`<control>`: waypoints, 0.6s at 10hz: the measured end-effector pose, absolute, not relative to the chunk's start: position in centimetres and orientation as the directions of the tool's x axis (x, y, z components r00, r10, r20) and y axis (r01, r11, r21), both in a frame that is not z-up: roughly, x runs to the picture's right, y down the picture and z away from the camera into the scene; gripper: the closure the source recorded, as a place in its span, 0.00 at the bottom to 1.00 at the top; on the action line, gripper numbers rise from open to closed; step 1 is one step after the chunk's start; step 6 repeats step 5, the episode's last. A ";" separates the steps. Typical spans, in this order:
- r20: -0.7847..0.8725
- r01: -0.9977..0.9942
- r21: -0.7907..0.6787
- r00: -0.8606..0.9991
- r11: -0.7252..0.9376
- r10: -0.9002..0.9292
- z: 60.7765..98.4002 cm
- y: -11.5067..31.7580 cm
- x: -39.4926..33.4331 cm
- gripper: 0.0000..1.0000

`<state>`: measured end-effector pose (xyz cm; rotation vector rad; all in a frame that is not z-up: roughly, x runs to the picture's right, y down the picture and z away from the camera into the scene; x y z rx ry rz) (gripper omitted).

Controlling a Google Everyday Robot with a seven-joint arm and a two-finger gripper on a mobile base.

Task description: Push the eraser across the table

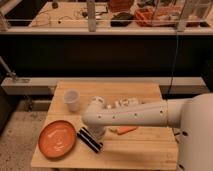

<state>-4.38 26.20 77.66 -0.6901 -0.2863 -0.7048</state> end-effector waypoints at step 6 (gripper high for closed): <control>0.467 0.691 -0.473 0.723 0.546 -0.510 77.8 26.1 -5.4 0.98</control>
